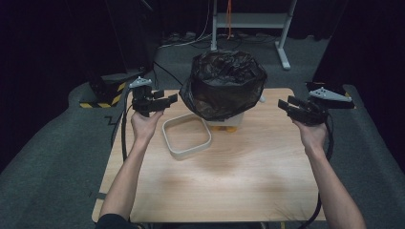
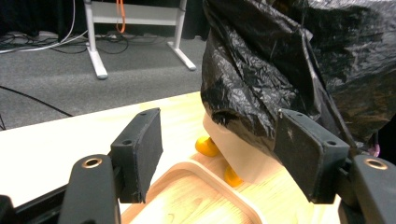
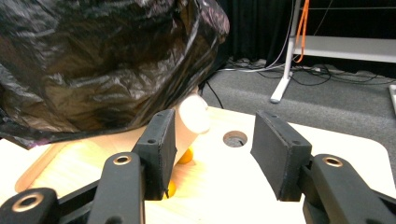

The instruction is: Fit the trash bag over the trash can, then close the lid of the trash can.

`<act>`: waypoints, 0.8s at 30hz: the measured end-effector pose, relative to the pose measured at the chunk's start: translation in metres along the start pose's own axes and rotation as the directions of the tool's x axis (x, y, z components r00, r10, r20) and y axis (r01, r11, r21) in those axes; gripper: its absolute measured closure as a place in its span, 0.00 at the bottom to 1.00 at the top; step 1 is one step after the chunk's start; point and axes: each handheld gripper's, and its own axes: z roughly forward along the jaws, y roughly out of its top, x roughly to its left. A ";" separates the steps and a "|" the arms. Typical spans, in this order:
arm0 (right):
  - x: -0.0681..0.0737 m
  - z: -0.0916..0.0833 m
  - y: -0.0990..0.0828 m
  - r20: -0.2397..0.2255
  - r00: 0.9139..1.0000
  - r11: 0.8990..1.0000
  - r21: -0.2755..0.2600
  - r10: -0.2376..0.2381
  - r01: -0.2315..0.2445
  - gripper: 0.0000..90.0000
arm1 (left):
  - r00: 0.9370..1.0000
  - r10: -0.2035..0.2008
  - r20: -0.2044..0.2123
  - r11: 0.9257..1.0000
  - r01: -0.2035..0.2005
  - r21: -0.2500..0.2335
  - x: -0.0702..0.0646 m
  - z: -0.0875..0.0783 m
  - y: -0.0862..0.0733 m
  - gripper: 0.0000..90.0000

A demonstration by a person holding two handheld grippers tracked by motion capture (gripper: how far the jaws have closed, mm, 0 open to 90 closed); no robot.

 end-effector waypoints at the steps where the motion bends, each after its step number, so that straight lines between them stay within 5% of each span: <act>1: -0.001 0.001 -0.002 -0.001 1.000 1.000 0.002 0.004 -0.004 0.55 | 1.000 -0.001 0.001 1.000 0.001 0.004 0.000 0.001 -0.001 0.36; 8: -0.005 0.007 -0.013 0.005 1.000 1.000 0.022 0.021 -0.021 0.55 | 1.000 0.015 -0.002 0.999 -0.015 0.050 -0.001 0.005 -0.009 0.36; 24: -0.006 0.015 -0.038 0.028 1.000 0.999 0.044 0.011 -0.012 0.54 | 0.999 0.004 -0.046 0.998 -0.001 0.061 0.010 0.006 -0.038 0.37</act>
